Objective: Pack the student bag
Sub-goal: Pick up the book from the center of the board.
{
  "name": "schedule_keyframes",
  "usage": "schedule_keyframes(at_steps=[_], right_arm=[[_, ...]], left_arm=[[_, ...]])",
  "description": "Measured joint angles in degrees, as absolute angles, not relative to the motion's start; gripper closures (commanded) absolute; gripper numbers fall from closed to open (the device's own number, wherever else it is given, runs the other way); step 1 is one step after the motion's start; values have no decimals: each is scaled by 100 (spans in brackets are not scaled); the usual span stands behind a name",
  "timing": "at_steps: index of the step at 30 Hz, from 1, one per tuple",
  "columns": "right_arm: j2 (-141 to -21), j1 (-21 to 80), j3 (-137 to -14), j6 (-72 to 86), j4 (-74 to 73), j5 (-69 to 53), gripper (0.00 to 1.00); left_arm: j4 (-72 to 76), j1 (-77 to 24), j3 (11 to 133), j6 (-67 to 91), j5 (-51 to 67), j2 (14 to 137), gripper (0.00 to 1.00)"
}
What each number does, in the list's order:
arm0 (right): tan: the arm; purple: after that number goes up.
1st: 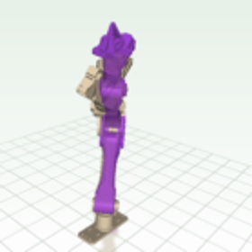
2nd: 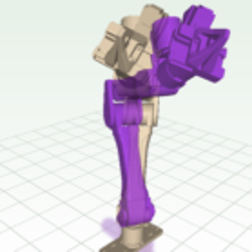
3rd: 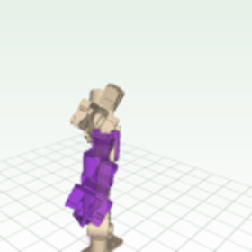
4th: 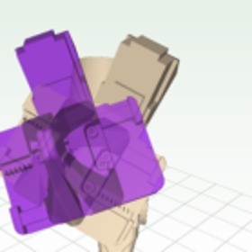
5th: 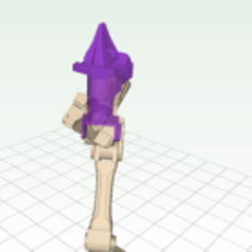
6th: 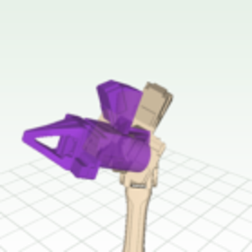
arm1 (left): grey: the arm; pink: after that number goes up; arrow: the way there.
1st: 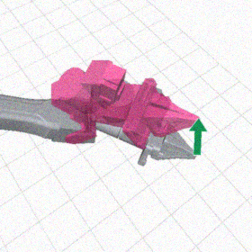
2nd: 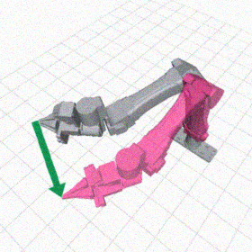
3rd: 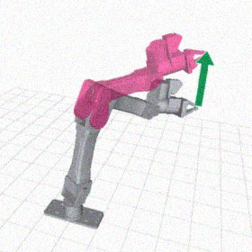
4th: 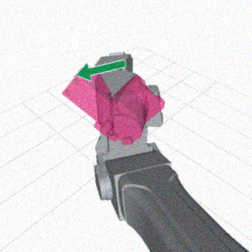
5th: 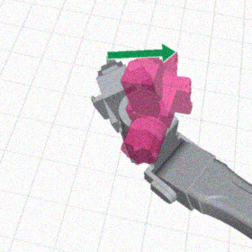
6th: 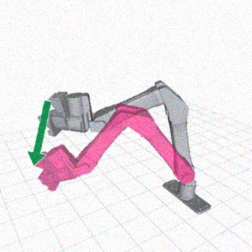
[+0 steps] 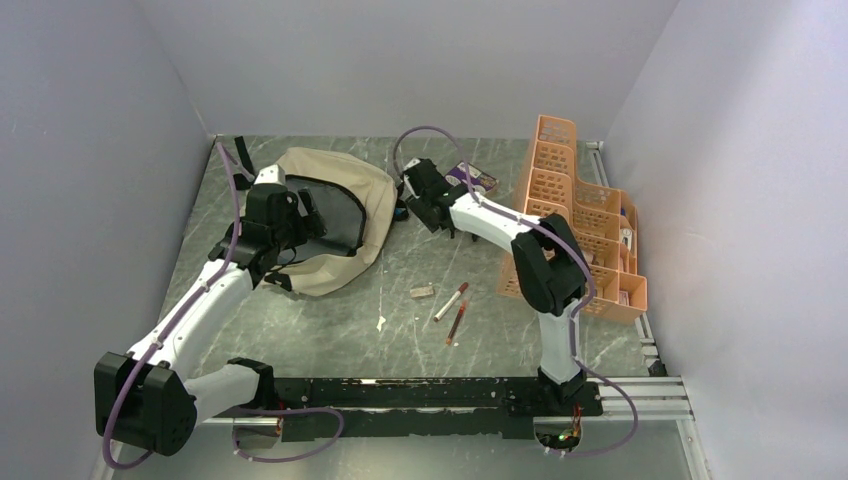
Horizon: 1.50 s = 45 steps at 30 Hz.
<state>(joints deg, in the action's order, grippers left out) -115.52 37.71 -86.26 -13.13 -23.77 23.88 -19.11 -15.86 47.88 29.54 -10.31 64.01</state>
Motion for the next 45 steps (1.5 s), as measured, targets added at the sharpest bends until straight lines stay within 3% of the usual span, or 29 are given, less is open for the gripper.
schedule_keyframes(at_steps=[19,21,26,30,45], right_arm=[[-12464,3435,-9059,-2331,-2296,2327,45],[-12466,3420,-9059,-2346,-2298,2333,49],[-12512,3387,-9063,-2416,-2303,2314,73],[-12516,3382,-9126,-2464,-2314,2307,100],[-12014,3459,-8311,-2412,-1822,2340,100]], left_arm=[[-1911,-1586,4790,2956,-976,6525,11],[-1911,-1586,4790,2954,-976,6563,12],[-1911,-1586,4797,2956,-976,6641,12],[-1911,-1586,4797,2954,-976,6650,12],[-1911,-1586,4799,2956,-978,6650,12]])
